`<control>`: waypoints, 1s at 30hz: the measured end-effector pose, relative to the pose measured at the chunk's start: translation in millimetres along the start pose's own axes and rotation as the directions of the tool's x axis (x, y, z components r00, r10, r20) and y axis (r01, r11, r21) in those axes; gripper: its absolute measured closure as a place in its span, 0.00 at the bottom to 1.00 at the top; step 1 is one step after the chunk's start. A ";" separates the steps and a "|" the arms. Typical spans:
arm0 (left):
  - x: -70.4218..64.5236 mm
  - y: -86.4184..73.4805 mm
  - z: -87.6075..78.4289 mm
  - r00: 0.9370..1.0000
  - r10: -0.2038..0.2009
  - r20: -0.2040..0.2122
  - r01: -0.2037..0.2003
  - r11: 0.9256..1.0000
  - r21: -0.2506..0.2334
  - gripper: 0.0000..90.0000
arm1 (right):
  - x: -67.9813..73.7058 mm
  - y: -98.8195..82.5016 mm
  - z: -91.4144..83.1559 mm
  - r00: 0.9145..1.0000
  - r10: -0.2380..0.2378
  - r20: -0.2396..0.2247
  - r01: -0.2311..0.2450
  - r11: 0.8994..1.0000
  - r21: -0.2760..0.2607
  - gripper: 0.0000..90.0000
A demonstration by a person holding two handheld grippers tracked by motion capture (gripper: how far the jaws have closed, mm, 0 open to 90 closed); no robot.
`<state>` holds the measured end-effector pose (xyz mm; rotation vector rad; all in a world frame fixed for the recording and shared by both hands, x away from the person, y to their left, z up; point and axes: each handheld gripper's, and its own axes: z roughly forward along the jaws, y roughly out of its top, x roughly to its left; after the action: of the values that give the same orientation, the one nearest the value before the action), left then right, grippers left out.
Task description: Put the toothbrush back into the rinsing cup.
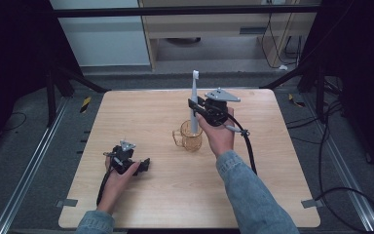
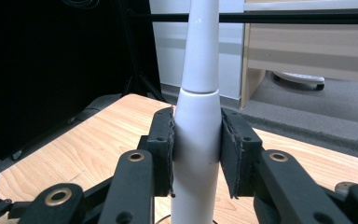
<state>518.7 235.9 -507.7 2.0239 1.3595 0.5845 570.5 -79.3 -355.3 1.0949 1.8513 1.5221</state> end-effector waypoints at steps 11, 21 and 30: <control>0.1 0.1 0.0 1.000 0.001 0.000 -0.001 1.000 0.001 0.00 | 0.0 -12.7 8.2 1.000 0.005 0.009 -0.006 1.000 0.025 0.75; 0.1 0.1 0.0 1.000 0.001 0.001 -0.001 1.000 0.001 0.00 | 1.7 -21.9 13.1 1.000 -0.005 0.006 0.005 0.999 0.049 0.75; 0.2 0.1 0.0 1.000 0.001 0.001 -0.001 1.000 0.001 0.00 | -1.1 -35.3 20.3 1.000 0.015 0.014 -0.016 0.997 0.074 0.75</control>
<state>518.9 236.0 -507.6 2.0255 1.3580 0.5835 577.8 -70.7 -394.5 1.1525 1.9083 1.4613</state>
